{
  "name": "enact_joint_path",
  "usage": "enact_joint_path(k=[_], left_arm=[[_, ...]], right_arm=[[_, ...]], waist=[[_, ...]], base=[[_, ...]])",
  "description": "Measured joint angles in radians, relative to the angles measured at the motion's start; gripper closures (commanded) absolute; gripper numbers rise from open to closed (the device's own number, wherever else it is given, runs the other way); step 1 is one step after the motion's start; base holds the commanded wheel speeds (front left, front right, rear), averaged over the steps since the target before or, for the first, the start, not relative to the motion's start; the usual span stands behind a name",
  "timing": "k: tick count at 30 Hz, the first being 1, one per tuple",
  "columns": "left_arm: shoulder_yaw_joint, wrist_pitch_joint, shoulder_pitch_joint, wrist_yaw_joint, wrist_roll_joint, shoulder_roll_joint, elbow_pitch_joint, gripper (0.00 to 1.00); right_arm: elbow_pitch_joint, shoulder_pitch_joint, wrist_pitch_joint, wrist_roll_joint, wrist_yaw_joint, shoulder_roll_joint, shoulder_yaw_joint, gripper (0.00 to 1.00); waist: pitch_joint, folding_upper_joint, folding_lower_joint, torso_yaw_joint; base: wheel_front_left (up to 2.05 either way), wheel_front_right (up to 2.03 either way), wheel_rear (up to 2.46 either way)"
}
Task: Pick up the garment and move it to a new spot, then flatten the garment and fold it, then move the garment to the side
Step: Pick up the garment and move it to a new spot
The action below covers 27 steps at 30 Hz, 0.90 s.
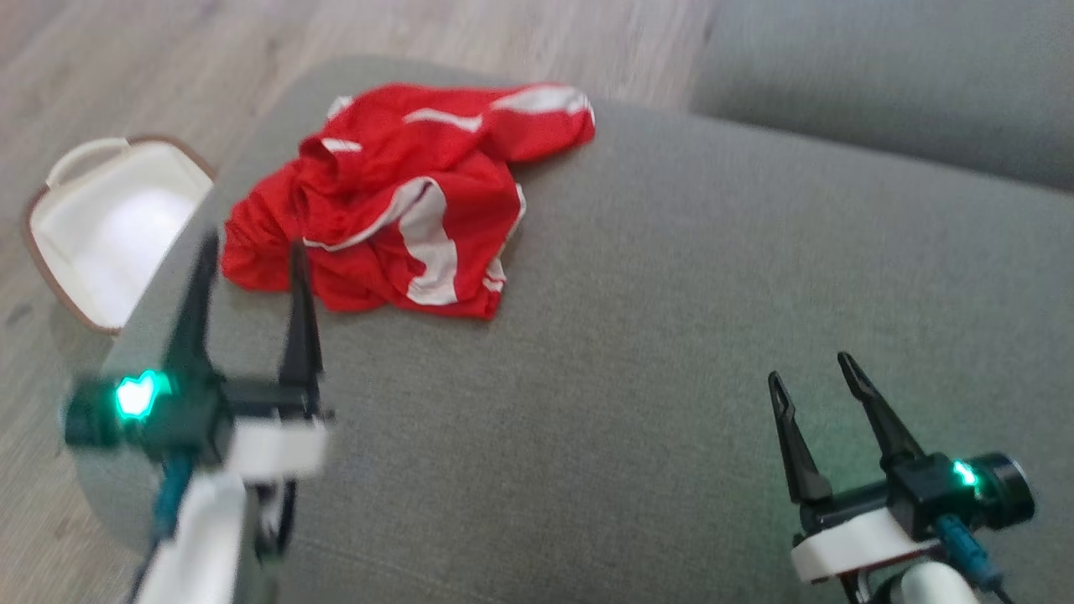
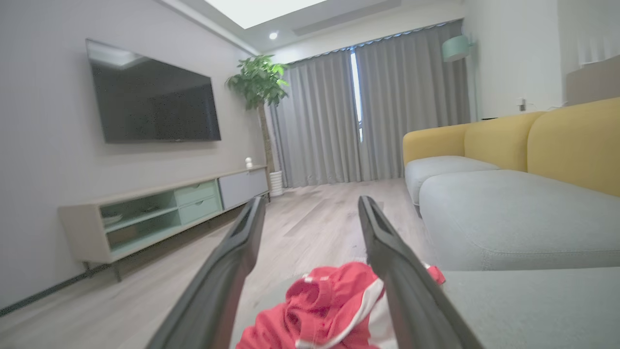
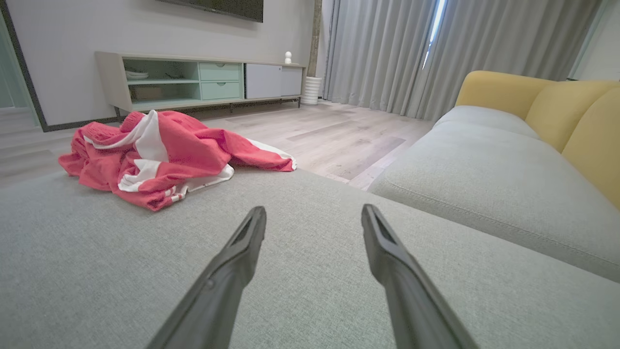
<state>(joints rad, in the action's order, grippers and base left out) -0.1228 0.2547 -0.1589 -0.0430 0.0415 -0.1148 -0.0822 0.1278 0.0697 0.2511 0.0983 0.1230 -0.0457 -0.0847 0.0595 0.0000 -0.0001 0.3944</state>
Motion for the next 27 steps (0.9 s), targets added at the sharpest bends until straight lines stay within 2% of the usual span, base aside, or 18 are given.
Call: enact_joint_path(k=[4,7,12,17,23,24,27], left_arm=[[0.019,0.003,-0.167,0.027,-0.006,-0.028,-0.058,0.0],[0.03,-0.003,-0.31,0.045,0.001,-0.037,-0.175,0.0],[0.039,-0.128,-0.571,0.061,0.046,-0.026,-0.397,0.0],[0.077,-0.279,-0.791,0.067,0.127,0.03,-0.617,0.0],[0.162,-0.418,-0.919,0.042,0.229,0.046,-0.838,0.0],[0.163,-0.448,-0.936,0.042,0.231,0.039,-0.914,0.0],[0.17,-0.475,-0.94,0.051,0.249,0.043,-0.996,0.0]], right_arm=[[-0.006,-0.034,0.0,0.004,0.0,-0.043,-0.017,0.0],[-0.019,-0.068,0.0,0.007,0.0,-0.084,-0.023,0.0],[-0.04,-0.094,0.0,0.011,0.0,-0.152,-0.029,0.0],[-0.065,-0.098,0.0,0.017,0.0,-0.212,-0.027,0.0],[-0.092,-0.11,0.0,0.017,0.0,-0.245,-0.027,0.0],[-0.099,-0.121,0.0,0.018,0.0,-0.249,-0.026,0.0],[-0.104,-0.137,0.001,0.021,0.0,-0.251,-0.021,0.0]], waist=[[0.063,0.0,0.0003,-0.014],[0.113,0.0,0.0004,-0.023],[0.197,0.0,0.0004,-0.034],[0.271,0.0,0.0003,-0.029],[0.34,-0.0001,0.0003,-0.023],[0.363,0.0,0.0003,-0.025],[0.392,0.0,0.0003,-0.032]], base=[[0.0,0.0,0.0],[0.0,0.0,0.0],[0.0,0.0,0.0],[0.0,0.0,0.0],[0.0,0.0,0.0],[0.0,0.0,0.0],[0.0,0.0,0.0]])
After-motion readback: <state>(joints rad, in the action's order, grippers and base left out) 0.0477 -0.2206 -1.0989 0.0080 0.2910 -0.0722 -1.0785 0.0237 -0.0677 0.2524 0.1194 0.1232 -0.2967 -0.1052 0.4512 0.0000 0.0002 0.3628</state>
